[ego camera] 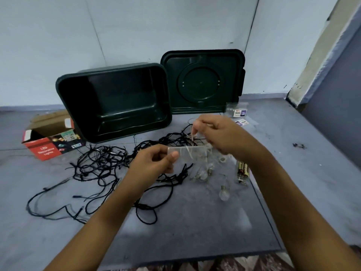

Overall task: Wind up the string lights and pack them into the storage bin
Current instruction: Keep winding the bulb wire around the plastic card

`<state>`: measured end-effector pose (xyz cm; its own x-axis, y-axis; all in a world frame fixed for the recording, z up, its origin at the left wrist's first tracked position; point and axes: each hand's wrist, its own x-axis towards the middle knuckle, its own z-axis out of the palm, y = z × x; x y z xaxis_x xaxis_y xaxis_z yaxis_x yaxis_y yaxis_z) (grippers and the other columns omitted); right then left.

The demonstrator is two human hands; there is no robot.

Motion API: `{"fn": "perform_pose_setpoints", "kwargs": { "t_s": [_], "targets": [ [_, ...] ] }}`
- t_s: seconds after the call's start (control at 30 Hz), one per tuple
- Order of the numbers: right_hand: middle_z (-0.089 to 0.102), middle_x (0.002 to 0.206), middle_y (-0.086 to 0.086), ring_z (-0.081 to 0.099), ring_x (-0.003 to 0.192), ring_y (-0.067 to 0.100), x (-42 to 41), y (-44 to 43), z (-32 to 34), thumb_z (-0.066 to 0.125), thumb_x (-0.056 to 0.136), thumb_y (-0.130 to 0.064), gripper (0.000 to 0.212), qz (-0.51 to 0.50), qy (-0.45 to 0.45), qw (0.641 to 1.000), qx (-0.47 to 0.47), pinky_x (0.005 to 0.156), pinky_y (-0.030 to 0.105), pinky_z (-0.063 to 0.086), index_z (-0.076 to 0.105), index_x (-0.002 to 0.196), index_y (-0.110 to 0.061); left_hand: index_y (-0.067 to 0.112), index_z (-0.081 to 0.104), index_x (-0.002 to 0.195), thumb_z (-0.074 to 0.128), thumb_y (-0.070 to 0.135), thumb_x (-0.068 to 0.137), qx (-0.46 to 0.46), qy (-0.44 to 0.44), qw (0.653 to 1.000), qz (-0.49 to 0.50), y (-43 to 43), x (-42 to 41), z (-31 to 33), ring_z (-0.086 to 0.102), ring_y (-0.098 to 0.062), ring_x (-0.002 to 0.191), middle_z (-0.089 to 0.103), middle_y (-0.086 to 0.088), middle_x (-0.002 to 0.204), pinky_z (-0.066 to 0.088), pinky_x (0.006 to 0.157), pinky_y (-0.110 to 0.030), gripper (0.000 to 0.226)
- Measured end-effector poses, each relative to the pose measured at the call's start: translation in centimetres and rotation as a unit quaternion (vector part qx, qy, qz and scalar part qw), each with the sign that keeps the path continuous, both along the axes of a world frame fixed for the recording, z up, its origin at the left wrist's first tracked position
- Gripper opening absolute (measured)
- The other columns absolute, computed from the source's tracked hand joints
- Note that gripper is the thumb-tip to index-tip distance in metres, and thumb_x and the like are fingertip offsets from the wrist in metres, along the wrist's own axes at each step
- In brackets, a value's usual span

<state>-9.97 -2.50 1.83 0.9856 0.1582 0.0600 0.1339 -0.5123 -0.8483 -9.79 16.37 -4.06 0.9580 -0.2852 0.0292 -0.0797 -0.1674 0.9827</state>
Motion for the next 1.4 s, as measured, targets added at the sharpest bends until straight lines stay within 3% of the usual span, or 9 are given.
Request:
{"fn": "perform_pose_setpoints", "kwargs": {
  "t_s": [0.13,0.3,0.37,0.5,0.67,0.83,0.97,1.17,1.4],
  "targets": [
    [0.038,0.058,0.000,0.031,0.045,0.011,2.9,-0.7,-4.0,0.064,0.083,-0.030,0.015,0.051,0.171,0.954,0.240,0.045,0.020,0.024,0.065,0.070,-0.022,0.010,0.066,0.087,0.063,0.032,0.071,-0.049,0.014,0.998,-0.024,-0.5,-0.5,0.8,0.063,-0.008,0.065,0.064,0.005,0.066,0.056,0.066,-0.022,0.027],
    [0.036,0.049,-0.005,0.022,0.034,0.001,-0.9,2.4,-7.5,0.040,0.097,-0.017,0.024,-0.010,0.276,0.853,0.442,0.030,0.010,0.016,0.055,0.079,-0.015,0.012,0.065,0.086,0.062,0.034,0.072,-0.098,0.006,0.994,0.040,-0.7,0.2,0.8,0.063,-0.008,0.065,0.065,0.008,0.064,0.055,0.066,-0.023,0.026],
    [0.040,0.052,-0.004,0.026,0.037,0.004,-3.5,3.8,-7.9,0.038,0.099,-0.023,0.022,-0.027,0.234,0.877,0.419,0.033,0.014,0.022,0.056,0.091,-0.013,0.015,0.064,0.084,0.062,0.034,0.075,-0.095,-0.003,0.992,0.083,-0.6,0.9,0.5,0.063,-0.006,0.064,0.064,0.009,0.063,0.054,0.065,-0.021,0.022],
    [0.044,0.056,-0.001,0.042,0.038,0.007,-7.9,5.3,-6.4,0.032,0.100,-0.030,0.024,0.001,0.160,0.974,0.162,0.039,0.023,0.041,0.054,0.100,-0.020,0.015,0.064,0.086,0.060,0.028,0.087,-0.048,-0.036,0.986,0.153,-0.3,1.9,0.2,0.063,-0.004,0.062,0.063,0.004,0.068,0.055,0.065,-0.019,0.013],
    [0.051,0.066,-0.003,0.043,0.054,0.002,-6.0,3.1,-0.9,0.032,0.096,-0.040,0.027,0.053,0.003,0.995,-0.088,0.051,0.020,0.042,0.053,0.088,-0.024,0.007,0.063,0.091,0.062,0.031,0.084,0.036,-0.051,0.993,0.099,-0.2,1.4,-0.4,0.064,-0.013,0.068,0.065,-0.011,0.076,0.056,0.073,-0.034,0.025],
    [0.048,0.047,-0.010,0.042,0.039,0.001,0.0,-0.2,2.6,0.044,0.096,-0.031,0.027,0.083,-0.057,0.987,-0.123,0.038,0.010,0.032,0.056,0.073,-0.024,0.008,0.064,0.093,0.060,0.037,0.074,0.027,-0.015,0.999,0.005,-0.7,-0.2,0.4,0.064,-0.011,0.068,0.065,-0.009,0.079,0.057,0.071,-0.025,0.034],
    [0.032,0.044,-0.006,0.026,0.036,0.007,2.6,-1.3,-0.9,0.050,0.093,-0.029,0.024,0.085,0.046,0.994,0.053,0.037,0.018,0.022,0.059,0.075,-0.015,0.009,0.066,0.093,0.061,0.032,0.074,-0.016,0.000,0.999,-0.043,-0.7,-1.1,1.2,0.065,-0.011,0.069,0.066,-0.005,0.080,0.054,0.066,-0.019,0.031],
    [0.041,0.048,-0.003,0.031,0.034,0.006,-0.6,1.6,-6.5,0.045,0.095,-0.005,0.019,-0.017,0.134,0.951,0.277,0.035,0.016,0.027,0.055,0.081,-0.013,0.012,0.066,0.088,0.061,0.031,0.073,-0.104,0.017,0.994,0.011,-0.1,-0.3,1.5,0.063,-0.010,0.069,0.065,0.005,0.070,0.054,0.067,-0.022,0.026],
    [0.051,0.058,-0.001,0.050,0.044,0.010,-8.5,5.8,-5.5,0.037,0.098,-0.035,0.023,-0.002,0.155,0.981,0.116,0.047,0.025,0.048,0.059,0.100,-0.027,0.010,0.064,0.091,0.059,0.024,0.087,-0.054,-0.035,0.991,0.117,0.4,1.2,0.6,0.062,-0.008,0.068,0.062,-0.001,0.075,0.056,0.072,-0.024,0.015]
  ]
}}
